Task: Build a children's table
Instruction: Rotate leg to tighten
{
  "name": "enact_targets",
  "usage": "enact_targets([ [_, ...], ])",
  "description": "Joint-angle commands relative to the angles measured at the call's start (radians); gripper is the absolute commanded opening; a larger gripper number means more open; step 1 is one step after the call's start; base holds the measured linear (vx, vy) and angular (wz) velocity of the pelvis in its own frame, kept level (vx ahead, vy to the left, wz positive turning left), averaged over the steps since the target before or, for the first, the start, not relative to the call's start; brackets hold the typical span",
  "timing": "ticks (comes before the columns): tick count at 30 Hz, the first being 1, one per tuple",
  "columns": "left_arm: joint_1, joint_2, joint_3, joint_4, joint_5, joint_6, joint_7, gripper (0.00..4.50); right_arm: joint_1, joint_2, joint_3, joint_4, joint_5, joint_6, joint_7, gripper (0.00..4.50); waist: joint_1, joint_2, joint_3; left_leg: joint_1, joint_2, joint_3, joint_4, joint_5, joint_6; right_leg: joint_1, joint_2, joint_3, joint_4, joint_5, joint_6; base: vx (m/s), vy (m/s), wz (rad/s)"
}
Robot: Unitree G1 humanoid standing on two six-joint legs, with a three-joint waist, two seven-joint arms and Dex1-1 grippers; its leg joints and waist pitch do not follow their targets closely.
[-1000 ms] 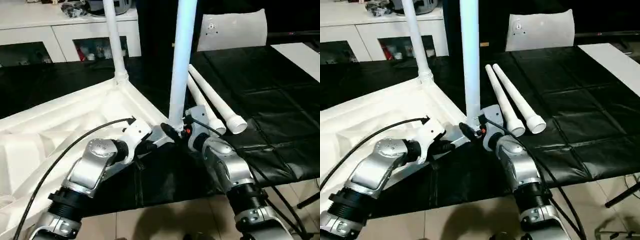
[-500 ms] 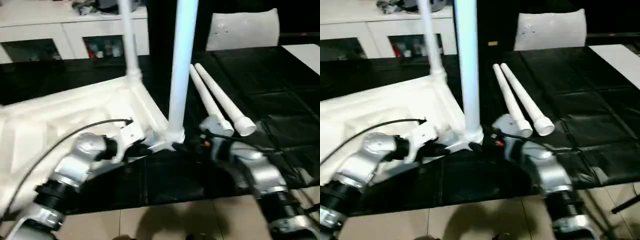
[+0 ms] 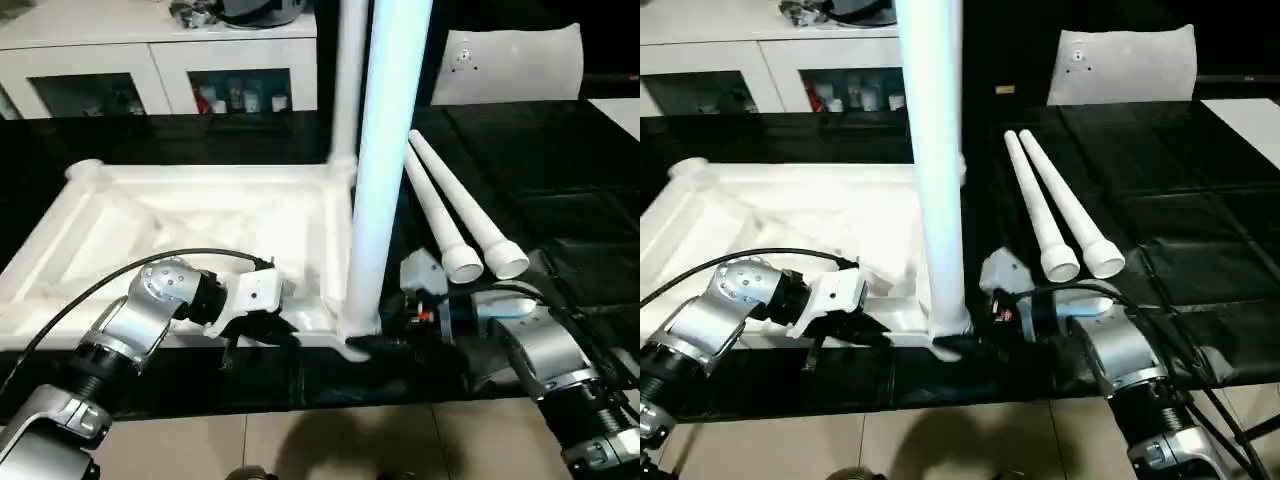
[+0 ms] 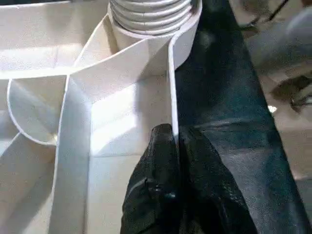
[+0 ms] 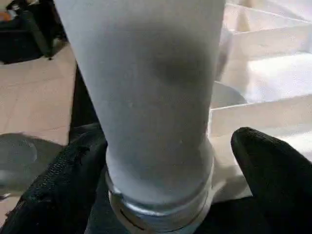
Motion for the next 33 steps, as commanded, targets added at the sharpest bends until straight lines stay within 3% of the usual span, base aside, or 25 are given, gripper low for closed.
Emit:
enact_targets([
  [1,-0.022,0.008,-0.041,0.011,0.030,-0.044,-0.051,0.00,-0.020,-0.015,0.017,-0.015,-0.001,-0.008,0.036,4.28,-0.006,-0.006,-0.065,0.002,0.035,-0.005,-0.072,-0.238,0.051,0.053,-0.054,0.051,-0.077,-0.359,-0.165,0.000,0.000,0.00],
  [14,-0.065,0.001,-0.052,0.100,0.041,-0.120,-0.082,0.00,-0.042,-0.002,0.038,0.018,0.018,0.016,0.082,3.01,-0.003,-0.004,-0.069,0.001,0.035,-0.005,-0.070,-0.225,0.045,0.056,-0.056,0.051,-0.073,-0.323,-0.177,0.000,0.000,0.00],
  [24,-0.035,-0.017,0.005,0.078,-0.003,-0.044,-0.007,0.00,0.006,0.068,0.006,-0.014,0.078,0.095,0.011,2.70,-0.004,-0.006,-0.065,0.003,0.036,-0.006,-0.073,-0.247,0.035,0.054,-0.056,0.050,-0.077,-0.381,-0.164,0.000,0.000,0.00],
  [25,-0.019,-0.033,0.039,0.048,-0.012,0.027,0.067,0.00,0.023,0.116,-0.012,-0.019,0.078,0.114,-0.078,2.70,-0.006,-0.012,-0.063,0.002,0.036,-0.005,-0.074,-0.249,0.032,0.054,-0.056,0.051,-0.078,-0.391,-0.160,0.000,0.000,0.00],
  [26,-0.009,-0.048,0.062,0.028,-0.020,0.072,0.118,0.00,0.030,0.146,-0.020,-0.020,0.072,0.122,-0.133,2.70,-0.008,-0.005,-0.059,0.002,0.038,-0.007,-0.076,-0.257,0.019,0.049,-0.061,0.052,-0.078,-0.420,-0.157,0.000,0.000,0.00],
  [27,0.002,-0.072,0.093,-0.001,-0.039,0.133,0.178,0.00,0.034,0.184,-0.027,-0.013,0.056,0.137,-0.206,2.70,-0.014,-0.010,-0.057,0.007,0.033,-0.008,-0.076,-0.291,0.008,0.048,-0.061,0.046,-0.089,-0.506,-0.129,0.000,0.000,0.00],
  [29,0.015,-0.098,0.117,-0.041,-0.049,0.193,0.234,0.00,0.031,0.223,-0.033,0.002,0.036,0.143,-0.278,2.70,-0.022,-0.015,-0.057,0.007,0.027,-0.011,-0.075,-0.293,0.002,0.047,-0.060,0.042,-0.097,-0.560,-0.100,0.000,0.000,0.00],
  [30,0.035,-0.138,0.148,-0.100,-0.056,0.283,0.317,0.00,0.020,0.285,-0.044,0.034,0.013,0.161,-0.381,2.70,-0.036,-0.011,-0.057,0.004,0.030,-0.015,-0.078,-0.291,-0.002,0.048,-0.061,0.043,-0.097,-0.560,-0.089,0.000,0.000,0.00],
  [31,0.037,-0.143,0.152,-0.106,-0.057,0.294,0.328,0.00,0.018,0.293,-0.046,0.039,0.011,0.165,-0.394,2.69,-0.045,-0.011,-0.057,-0.002,0.032,-0.017,-0.080,-0.291,-0.005,0.050,-0.060,0.042,-0.091,-0.548,-0.094,0.000,0.000,0.00],
  [33,0.050,-0.181,0.176,-0.145,-0.060,0.356,0.396,0.00,0.002,0.342,-0.057,0.068,-0.001,0.180,-0.473,2.69,-0.065,-0.010,-0.057,0.000,0.026,-0.018,-0.076,-0.306,0.001,0.045,-0.059,0.040,-0.098,-0.559,-0.093,0.000,0.000,0.00],
])
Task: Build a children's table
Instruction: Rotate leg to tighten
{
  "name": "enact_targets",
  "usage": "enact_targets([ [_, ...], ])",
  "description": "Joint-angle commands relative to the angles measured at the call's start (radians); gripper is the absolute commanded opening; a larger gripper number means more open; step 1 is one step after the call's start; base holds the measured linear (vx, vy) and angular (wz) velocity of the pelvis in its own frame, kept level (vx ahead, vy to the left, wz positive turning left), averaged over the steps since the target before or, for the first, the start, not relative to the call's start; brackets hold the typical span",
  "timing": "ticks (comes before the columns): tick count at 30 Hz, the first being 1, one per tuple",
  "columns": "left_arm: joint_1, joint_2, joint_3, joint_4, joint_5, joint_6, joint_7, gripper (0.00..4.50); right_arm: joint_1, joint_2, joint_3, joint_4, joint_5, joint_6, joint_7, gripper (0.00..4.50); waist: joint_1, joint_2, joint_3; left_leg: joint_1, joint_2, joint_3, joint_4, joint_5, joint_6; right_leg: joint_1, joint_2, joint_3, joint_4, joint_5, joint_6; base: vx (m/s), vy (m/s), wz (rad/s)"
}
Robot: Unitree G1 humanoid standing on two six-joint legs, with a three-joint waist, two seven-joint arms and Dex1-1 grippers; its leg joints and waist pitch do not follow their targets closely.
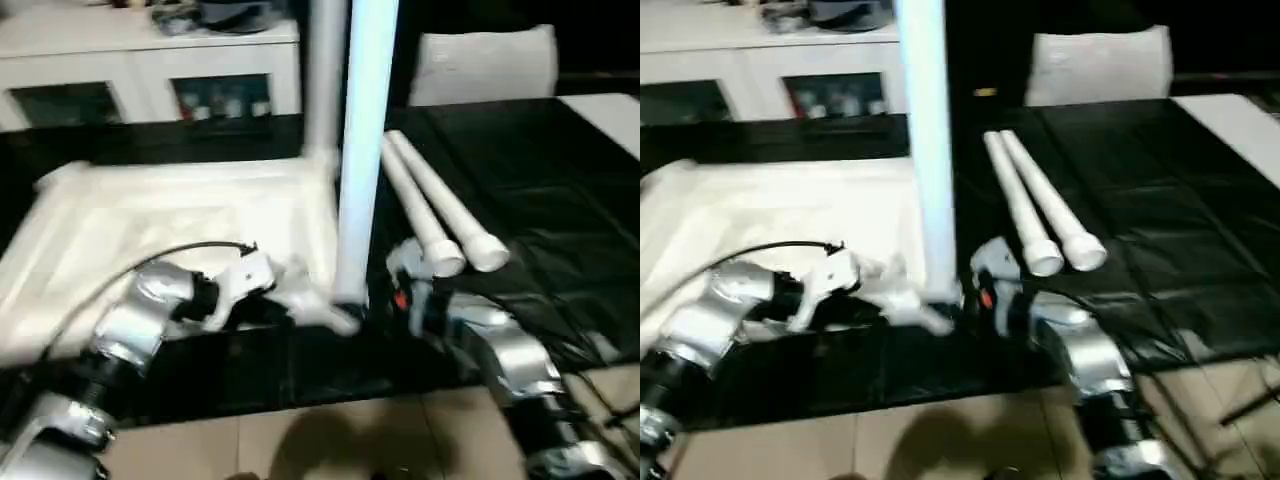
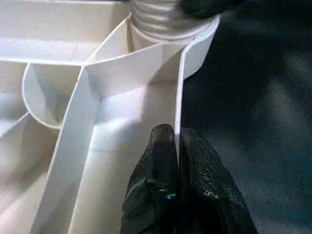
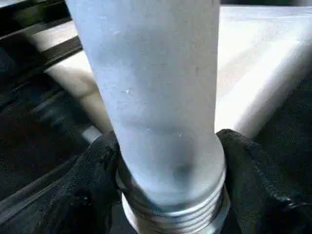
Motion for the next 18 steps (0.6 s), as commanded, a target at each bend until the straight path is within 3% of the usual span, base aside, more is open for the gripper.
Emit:
enact_targets([
  [1,-0.018,-0.115,0.064,-0.095,-0.052,0.098,0.193,0.00,-0.043,0.142,0.076,0.062,0.007,0.051,-0.095,2.69,0.004,-0.009,-0.057,-0.003,0.024,-0.017,-0.076,-0.301,0.007,0.043,-0.057,0.037,-0.100,-0.554,-0.092,0.000,0.000,0.00],
  [2,-0.018,-0.115,0.064,-0.095,-0.052,0.098,0.193,0.00,-0.043,0.142,0.076,0.062,0.007,0.051,-0.095,2.69,-0.004,-0.002,-0.057,-0.004,0.028,-0.017,-0.077,-0.296,0.003,0.042,-0.058,0.042,-0.093,-0.530,-0.106,0.000,0.000,0.00],
  [3,-0.022,-0.162,0.089,-0.114,-0.036,0.147,0.278,0.00,-0.070,0.183,0.076,0.096,-0.022,0.063,-0.175,2.68,-0.010,-0.011,-0.059,0.000,0.022,-0.013,-0.071,-0.289,0.014,0.039,-0.054,0.040,-0.098,-0.523,-0.111,0.000,0.000,0.00],
  [4,-0.023,-0.172,0.092,-0.120,-0.031,0.157,0.295,0.00,-0.075,0.192,0.074,0.103,-0.029,0.068,-0.194,2.68,-0.012,-0.008,-0.059,-0.003,0.022,-0.014,-0.072,-0.276,0.016,0.041,-0.054,0.042,-0.095,-0.507,-0.116,0.000,0.000,0.00],
  [9,-0.025,-0.217,0.070,-0.169,0.009,0.204,0.359,0.00,-0.092,0.223,0.083,0.134,-0.083,0.065,-0.270,2.68,-0.004,-0.008,-0.065,-0.009,0.025,-0.009,-0.071,-0.207,0.047,0.047,-0.049,0.045,-0.082,-0.363,-0.143,0.000,0.000,0.00],
  [11,-0.021,-0.208,0.053,-0.178,0.030,0.210,0.356,0.00,-0.091,0.229,0.063,0.132,-0.078,0.047,-0.278,3.37,-0.003,-0.003,-0.067,-0.013,0.027,-0.010,-0.072,-0.186,0.054,0.051,-0.049,0.046,-0.078,-0.314,-0.156,0.000,0.000,0.00],
  [14,-0.016,-0.176,0.041,-0.186,0.048,0.221,0.346,0.00,-0.077,0.216,0.020,0.108,-0.061,0.015,-0.287,3.51,-0.003,0.011,-0.064,-0.013,0.026,-0.011,-0.074,-0.214,0.048,0.053,-0.050,0.045,-0.078,-0.311,-0.168,0.000,0.000,0.00],
  [15,-0.016,-0.171,0.040,-0.187,0.048,0.221,0.345,0.00,-0.072,0.210,0.016,0.101,-0.057,0.012,-0.281,3.80,-0.005,0.006,-0.064,-0.011,0.027,-0.011,-0.075,-0.230,0.043,0.052,-0.050,0.045,-0.081,-0.322,-0.166,0.000,0.000,0.00],
  [18,-0.017,-0.136,0.030,-0.180,0.051,0.205,0.320,0.00,-0.041,0.172,0.003,0.052,-0.037,0.003,-0.240,3.86,-0.005,0.013,-0.063,-0.010,0.026,-0.013,-0.076,-0.250,0.036,0.053,-0.049,0.045,-0.080,-0.323,-0.165,0.000,0.000,0.00],
])
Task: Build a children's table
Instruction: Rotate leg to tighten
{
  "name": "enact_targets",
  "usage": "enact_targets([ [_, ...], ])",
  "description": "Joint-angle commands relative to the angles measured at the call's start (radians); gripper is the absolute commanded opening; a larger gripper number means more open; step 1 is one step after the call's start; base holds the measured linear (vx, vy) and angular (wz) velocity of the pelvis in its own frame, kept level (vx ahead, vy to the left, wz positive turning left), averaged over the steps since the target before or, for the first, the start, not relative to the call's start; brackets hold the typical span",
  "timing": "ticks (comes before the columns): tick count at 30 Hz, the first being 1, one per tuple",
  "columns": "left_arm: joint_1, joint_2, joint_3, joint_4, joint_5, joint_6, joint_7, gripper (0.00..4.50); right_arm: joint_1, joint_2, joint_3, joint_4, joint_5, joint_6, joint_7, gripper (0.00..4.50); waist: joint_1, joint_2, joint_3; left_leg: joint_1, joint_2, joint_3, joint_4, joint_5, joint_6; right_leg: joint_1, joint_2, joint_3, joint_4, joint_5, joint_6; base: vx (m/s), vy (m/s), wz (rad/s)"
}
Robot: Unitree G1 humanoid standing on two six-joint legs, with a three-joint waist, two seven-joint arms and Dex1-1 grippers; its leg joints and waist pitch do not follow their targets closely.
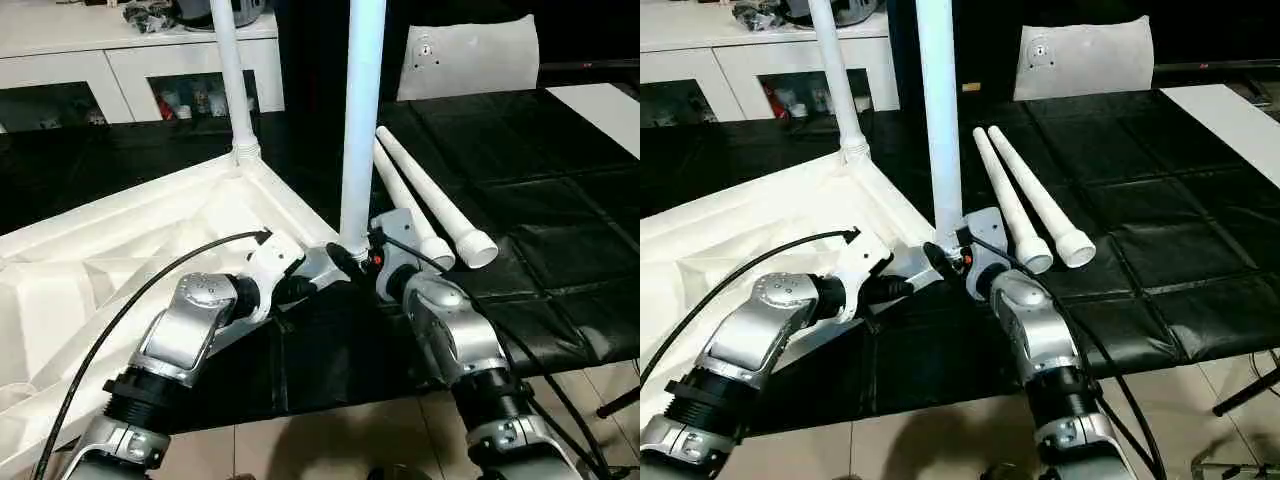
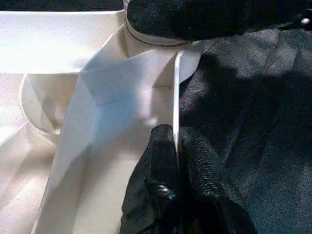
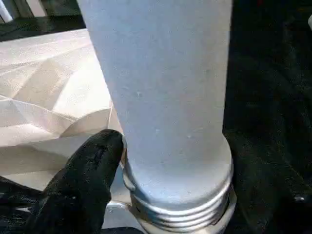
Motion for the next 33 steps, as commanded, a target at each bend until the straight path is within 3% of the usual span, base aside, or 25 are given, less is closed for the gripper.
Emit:
enact_targets([
  [1,-0.041,0.006,0.000,-0.034,0.008,-0.032,0.020,0.00,0.043,0.017,0.064,-0.034,0.041,0.015,0.101,3.92,0.007,0.010,-0.065,-0.002,0.026,-0.012,-0.071,-0.253,0.037,0.057,-0.048,0.046,-0.081,-0.320,-0.164,0.000,0.000,0.00],
  [2,-0.043,0.017,-0.003,-0.029,0.011,-0.042,0.009,0.00,0.052,0.002,0.063,-0.050,0.045,0.013,0.116,3.92,0.008,0.012,-0.066,-0.003,0.027,-0.012,-0.070,-0.247,0.039,0.058,-0.049,0.047,-0.078,-0.299,-0.167,0.000,0.000,0.00],
  [4,-0.046,0.038,-0.008,-0.017,0.017,-0.060,-0.020,0.00,0.071,-0.037,0.063,-0.083,0.056,0.005,0.165,4.31,0.008,0.006,-0.065,-0.007,0.026,-0.011,-0.070,-0.241,0.046,0.062,-0.047,0.046,-0.079,-0.283,-0.170,0.000,0.000,0.00],
  [8,-0.062,0.095,-0.032,0.029,0.011,-0.150,-0.108,0.00,0.088,-0.150,0.050,-0.137,0.076,-0.028,0.301,4.44,0.008,0.004,-0.064,-0.007,0.024,-0.012,-0.067,-0.248,0.057,0.064,-0.049,0.045,-0.086,-0.330,-0.158,0.000,0.000,0.00],
  [12,-0.067,0.123,-0.056,0.055,-0.003,-0.221,-0.176,0.00,0.079,-0.214,0.049,-0.142,0.083,-0.053,0.380,4.44,0.010,0.005,-0.065,-0.004,0.027,-0.010,-0.066,-0.242,0.059,0.058,-0.050,0.046,-0.082,-0.329,-0.170,0.000,0.000,0.00],
  [18,-0.062,0.204,-0.135,0.075,-0.017,-0.367,-0.388,0.00,0.050,-0.343,0.090,-0.142,0.099,-0.078,0.596,4.44,0.041,0.005,-0.068,0.002,0.032,-0.007,-0.063,-0.212,0.075,0.057,-0.051,0.048,-0.070,-0.249,-0.207,0.000,0.000,0.00],
  [24,-0.080,0.251,-0.170,0.097,-0.029,-0.442,-0.517,0.00,0.025,-0.419,0.162,-0.121,0.088,-0.120,0.778,4.44,0.068,-0.002,-0.068,0.004,0.036,-0.004,-0.063,-0.215,0.068,0.056,-0.054,0.049,-0.068,-0.276,-0.200,0.000,0.000,0.00],
  [27,-0.095,0.275,-0.190,0.124,-0.022,-0.491,-0.566,0.00,0.009,-0.440,0.196,-0.108,0.080,-0.132,0.844,4.44,0.072,-0.003,-0.066,0.002,0.034,-0.004,-0.064,-0.220,0.064,0.057,-0.055,0.050,-0.070,-0.312,-0.185,0.000,0.000,0.00],
  [32,-0.116,0.289,-0.207,0.155,-0.011,-0.541,-0.613,0.00,-0.020,-0.442,0.217,-0.077,0.078,-0.138,0.894,4.03,0.075,-0.002,-0.067,0.004,0.036,-0.006,-0.065,-0.220,0.052,0.056,-0.055,0.050,-0.069,-0.319,-0.184,0.000,0.000,0.00],
  [33,-0.124,0.291,-0.210,0.169,-0.003,-0.558,-0.622,0.00,-0.027,-0.441,0.221,-0.072,0.084,-0.130,0.910,3.74,0.075,-0.002,-0.069,0.003,0.036,-0.005,-0.064,-0.214,0.054,0.057,-0.053,0.050,-0.067,-0.295,-0.193,0.000,0.000,0.00],
])
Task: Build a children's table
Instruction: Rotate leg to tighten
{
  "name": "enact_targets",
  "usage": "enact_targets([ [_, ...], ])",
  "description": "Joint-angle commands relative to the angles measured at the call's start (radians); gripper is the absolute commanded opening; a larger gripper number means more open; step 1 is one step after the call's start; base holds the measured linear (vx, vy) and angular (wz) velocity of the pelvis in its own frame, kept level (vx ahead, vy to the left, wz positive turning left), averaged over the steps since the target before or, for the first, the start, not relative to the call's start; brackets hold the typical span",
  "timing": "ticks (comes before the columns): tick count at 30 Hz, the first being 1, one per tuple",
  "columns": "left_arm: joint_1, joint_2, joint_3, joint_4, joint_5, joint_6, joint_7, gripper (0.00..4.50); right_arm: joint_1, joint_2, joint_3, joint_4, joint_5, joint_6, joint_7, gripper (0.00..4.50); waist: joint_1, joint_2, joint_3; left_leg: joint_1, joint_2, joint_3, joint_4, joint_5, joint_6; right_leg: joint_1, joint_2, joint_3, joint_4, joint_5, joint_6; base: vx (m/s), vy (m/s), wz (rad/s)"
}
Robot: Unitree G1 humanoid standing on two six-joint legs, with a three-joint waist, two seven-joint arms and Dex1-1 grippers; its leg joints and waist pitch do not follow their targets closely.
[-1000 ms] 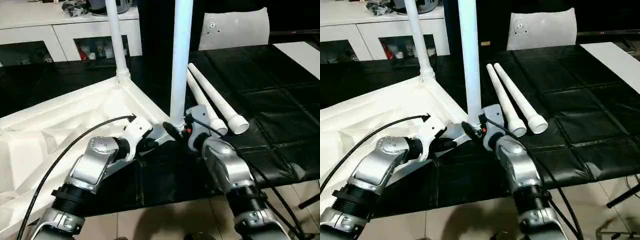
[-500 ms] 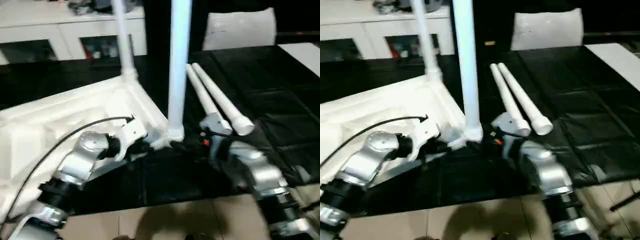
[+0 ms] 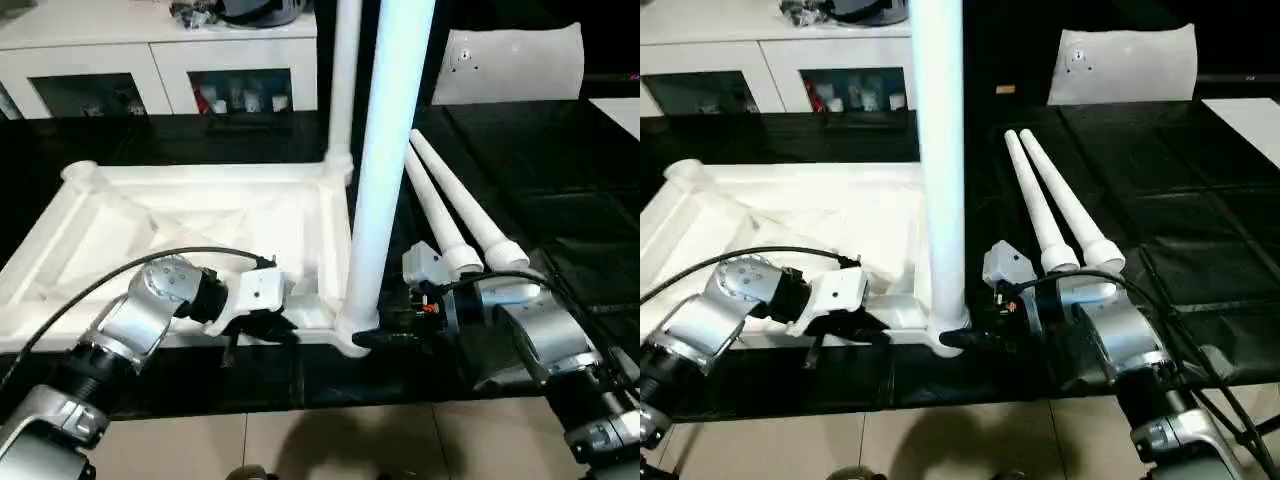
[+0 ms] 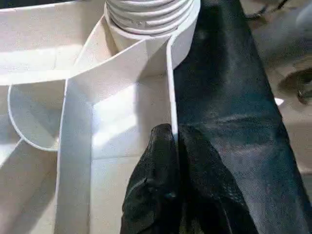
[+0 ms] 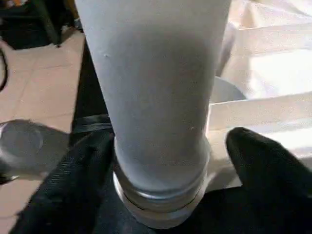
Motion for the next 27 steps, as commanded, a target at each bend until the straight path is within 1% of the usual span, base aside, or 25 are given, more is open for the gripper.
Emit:
enact_targets([
  [1,-0.034,0.008,-0.021,0.007,0.019,-0.046,-0.042,0.00,-0.022,-0.001,0.006,0.014,0.007,0.001,0.033,3.66,-0.005,-0.003,-0.070,0.001,0.035,-0.005,-0.069,-0.212,0.053,0.057,-0.052,0.051,-0.068,-0.291,-0.191,0.000,0.000,0.00],
  [3,-0.041,0.007,-0.023,0.015,0.019,-0.053,-0.048,0.00,-0.027,0.000,0.009,0.020,0.011,0.004,0.045,3.65,-0.003,-0.004,-0.071,0.000,0.034,-0.004,-0.067,-0.204,0.056,0.058,-0.053,0.051,-0.068,-0.279,-0.195,0.000,0.000,0.00],
  [4,-0.043,0.007,-0.024,0.017,0.018,-0.055,-0.050,0.00,-0.028,0.001,0.012,0.021,0.013,0.005,0.050,3.62,-0.004,-0.016,-0.071,-0.001,0.035,-0.003,-0.067,-0.199,0.058,0.059,-0.053,0.051,-0.067,-0.277,-0.195,0.000,0.000,0.00],
  [5,-0.044,0.008,-0.024,0.021,0.018,-0.059,-0.051,0.00,-0.030,0.002,0.014,0.023,0.015,0.006,0.053,3.48,-0.001,-0.012,-0.072,0.000,0.036,-0.005,-0.067,-0.194,0.059,0.059,-0.054,0.051,-0.064,-0.277,-0.197,0.000,0.000,0.00],
  [6,-0.050,0.008,-0.025,0.031,0.016,-0.068,-0.055,0.00,-0.035,0.007,0.018,0.030,0.018,0.008,0.061,3.22,-0.001,-0.009,-0.071,-0.002,0.036,-0.005,-0.067,-0.189,0.060,0.058,-0.055,0.051,-0.066,-0.281,-0.195,0.000,0.000,0.00],
  [8,-0.052,0.007,-0.026,0.036,0.016,-0.072,-0.056,0.00,-0.036,0.011,0.020,0.034,0.017,0.007,0.061,3.22,-0.001,-0.009,-0.071,0.000,0.035,-0.004,-0.068,-0.194,0.057,0.057,-0.055,0.050,-0.067,-0.293,-0.194,0.000,0.000,0.00],
  [9,-0.053,0.007,-0.026,0.038,0.016,-0.074,-0.056,0.00,-0.036,0.016,0.018,0.037,0.021,0.009,0.060,3.13,0.000,-0.007,-0.071,0.001,0.036,-0.004,-0.068,-0.196,0.056,0.057,-0.055,0.050,-0.067,-0.297,-0.192,0.000,0.000,0.00],
  [10,-0.055,0.005,-0.026,0.044,0.017,-0.078,-0.056,0.00,-0.036,0.022,0.019,0.040,0.022,0.010,0.059,2.96,0.000,-0.009,-0.071,0.001,0.035,-0.004,-0.067,-0.197,0.055,0.057,-0.055,0.050,-0.068,-0.300,-0.191,0.000,0.000,0.00],
  [11,-0.056,0.004,-0.026,0.048,0.017,-0.081,-0.056,0.00,-0.036,0.025,0.019,0.042,0.024,0.011,0.058,2.83,0.000,-0.007,-0.071,0.000,0.035,-0.004,-0.068,-0.198,0.054,0.057,-0.055,0.051,-0.068,-0.301,-0.191,0.000,0.000,0.00],
  [14,-0.056,-0.004,-0.021,0.063,0.018,-0.089,-0.049,0.00,-0.029,0.048,0.013,0.047,0.038,0.024,0.053,2.72,-0.001,-0.007,-0.070,-0.001,0.035,-0.005,-0.068,-0.201,0.051,0.059,-0.055,0.050,-0.069,-0.308,-0.187,0.000,0.000,0.00],
  [15,-0.053,-0.006,-0.018,0.061,0.016,-0.082,-0.045,0.00,-0.024,0.053,0.012,0.042,0.043,0.032,0.052,2.69,0.000,-0.005,-0.070,0.000,0.035,-0.005,-0.068,-0.203,0.051,0.058,-0.055,0.050,-0.069,-0.310,-0.186,0.000,0.000,0.00],
  [16,-0.051,-0.007,-0.016,0.061,0.014,-0.080,-0.043,0.00,-0.021,0.056,0.011,0.039,0.046,0.037,0.052,2.67,0.000,-0.007,-0.071,0.001,0.036,-0.005,-0.069,-0.203,0.049,0.058,-0.055,0.050,-0.069,-0.309,-0.186,0.000,0.000,0.00],
  [18,-0.038,-0.015,-0.003,0.053,0.007,-0.054,-0.012,0.00,0.000,0.070,0.004,0.020,0.061,0.056,0.037,2.67,0.000,-0.006,-0.070,0.000,0.036,-0.005,-0.069,-0.205,0.046,0.058,-0.055,0.050,-0.069,-0.311,-0.186,0.000,0.000,0.00],
  [19,-0.037,-0.016,-0.001,0.053,0.006,-0.050,-0.008,0.00,0.002,0.072,0.003,0.017,0.063,0.059,0.035,2.66,0.001,0.000,-0.070,0.001,0.036,-0.005,-0.069,-0.207,0.045,0.058,-0.055,0.050,-0.069,-0.311,-0.186,0.000,0.000,0.00],
  [20,-0.032,-0.020,0.005,0.047,0.004,-0.036,0.008,0.00,0.011,0.077,0.000,0.008,0.067,0.065,0.026,2.65,0.000,-0.004,-0.070,0.002,0.037,-0.005,-0.070,-0.214,0.043,0.058,-0.055,0.050,-0.070,-0.316,-0.185,0.000,0.000,0.00],
  [21,-0.021,-0.037,0.028,0.034,-0.006,0.007,0.056,0.00,0.029,0.092,-0.015,-0.006,0.077,0.079,-0.013,2.65,-0.001,-0.006,-0.068,0.001,0.037,-0.005,-0.071,-0.217,0.039,0.059,-0.055,0.050,-0.070,-0.325,-0.182,0.000,0.000,0.00],
  [22,-0.016,-0.045,0.038,0.029,-0.012,0.023,0.073,0.00,0.036,0.098,-0.021,-0.012,0.082,0.087,-0.028,2.65,-0.001,-0.006,-0.067,0.003,0.038,-0.005,-0.072,-0.220,0.036,0.057,-0.056,0.051,-0.072,-0.330,-0.182,0.000,0.000,0.00],
  [23,-0.010,-0.054,0.051,0.021,-0.020,0.043,0.095,0.00,0.044,0.106,-0.028,-0.019,0.087,0.097,-0.046,2.65,-0.002,-0.005,-0.065,0.004,0.036,-0.005,-0.073,-0.239,0.032,0.056,-0.056,0.050,-0.075,-0.368,-0.173,0.000,0.000,0.00],
  [24,0.006,-0.073,0.073,-0.001,-0.031,0.080,0.139,0.00,0.059,0.127,-0.045,-0.023,0.081,0.099,-0.107,2.65,-0.004,-0.006,-0.065,0.005,0.035,-0.007,-0.074,-0.245,0.026,0.057,-0.058,0.049,-0.079,-0.396,-0.162,0.000,0.000,0.00],
  [25,0.021,-0.090,0.091,-0.026,-0.037,0.114,0.183,0.00,0.074,0.147,-0.059,-0.026,0.074,0.108,-0.163,2.65,-0.005,-0.005,-0.064,0.005,0.035,-0.008,-0.075,-0.249,0.022,0.055,-0.057,0.049,-0.080,-0.408,-0.157,0.000,0.000,0.00],
  [26,0.026,-0.096,0.097,-0.034,-0.037,0.125,0.200,0.00,0.078,0.154,-0.063,-0.027,0.070,0.111,-0.183,2.64,-0.010,-0.005,-0.061,0.006,0.034,-0.008,-0.075,-0.269,0.016,0.053,-0.058,0.047,-0.085,-0.450,-0.142,0.000,0.000,0.00],
  [27,0.039,-0.115,0.114,-0.056,-0.038,0.157,0.246,0.00,0.090,0.174,-0.072,-0.028,0.054,0.110,-0.236,2.64,-0.011,-0.007,-0.062,0.007,0.030,-0.010,-0.076,-0.271,0.016,0.054,-0.057,0.045,-0.090,-0.484,-0.124,0.000,0.000,0.00],
])
